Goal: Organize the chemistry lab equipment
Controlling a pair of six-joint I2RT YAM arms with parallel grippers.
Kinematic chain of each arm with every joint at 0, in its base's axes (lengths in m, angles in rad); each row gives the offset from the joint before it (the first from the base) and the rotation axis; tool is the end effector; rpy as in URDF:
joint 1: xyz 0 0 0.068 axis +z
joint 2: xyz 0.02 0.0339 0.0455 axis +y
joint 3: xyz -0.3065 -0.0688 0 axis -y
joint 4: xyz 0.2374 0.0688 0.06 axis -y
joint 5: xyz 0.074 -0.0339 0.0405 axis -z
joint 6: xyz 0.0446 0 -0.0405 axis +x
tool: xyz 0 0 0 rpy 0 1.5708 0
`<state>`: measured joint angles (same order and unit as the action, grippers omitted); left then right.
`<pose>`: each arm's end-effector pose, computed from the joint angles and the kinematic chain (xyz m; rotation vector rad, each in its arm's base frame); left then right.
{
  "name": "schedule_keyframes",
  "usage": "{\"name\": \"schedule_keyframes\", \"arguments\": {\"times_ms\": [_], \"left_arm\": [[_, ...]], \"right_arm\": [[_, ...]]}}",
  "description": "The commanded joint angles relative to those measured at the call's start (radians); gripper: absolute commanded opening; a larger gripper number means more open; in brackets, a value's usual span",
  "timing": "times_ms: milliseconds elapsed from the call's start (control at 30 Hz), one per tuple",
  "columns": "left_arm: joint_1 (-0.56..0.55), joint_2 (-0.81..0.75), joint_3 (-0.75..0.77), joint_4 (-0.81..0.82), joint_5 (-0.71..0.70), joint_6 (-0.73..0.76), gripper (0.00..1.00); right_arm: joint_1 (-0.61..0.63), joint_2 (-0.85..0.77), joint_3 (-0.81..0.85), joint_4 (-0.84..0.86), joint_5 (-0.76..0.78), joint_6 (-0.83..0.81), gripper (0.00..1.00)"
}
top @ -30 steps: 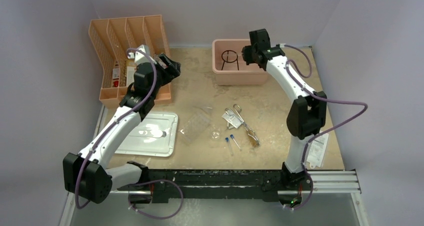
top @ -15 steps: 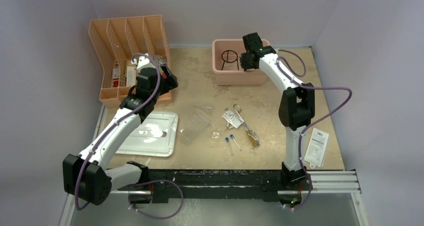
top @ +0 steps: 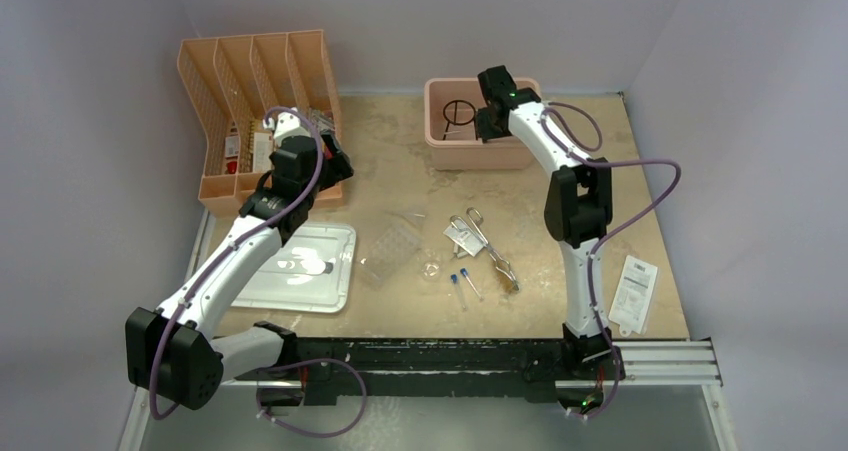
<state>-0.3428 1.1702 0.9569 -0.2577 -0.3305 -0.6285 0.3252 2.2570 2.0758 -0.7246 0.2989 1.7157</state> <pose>0.2391 -0.0700 0.3514 -0.4908 1.9652 -0.2794 0.5069 0.1570 0.2751 1.6979 1.8329 0.5379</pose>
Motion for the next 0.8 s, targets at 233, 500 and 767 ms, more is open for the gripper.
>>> {"name": "schedule_keyframes", "arguments": {"times_ms": [233,500,767], "left_arm": [[0.002,-0.015,-0.002,0.009,-0.042,0.035,0.79],[0.002,-0.016,-0.003,0.004,-0.049,0.037,0.79],[0.002,-0.017,-0.003,0.002,-0.065,0.04,0.79]], "right_arm": [[-0.021,0.028,0.041,-0.091,0.044,0.056,0.0],[-0.043,0.101,0.112,-0.101,0.03,0.047,0.03],[-0.046,0.107,0.12,-0.117,0.018,0.043,0.2]]}}
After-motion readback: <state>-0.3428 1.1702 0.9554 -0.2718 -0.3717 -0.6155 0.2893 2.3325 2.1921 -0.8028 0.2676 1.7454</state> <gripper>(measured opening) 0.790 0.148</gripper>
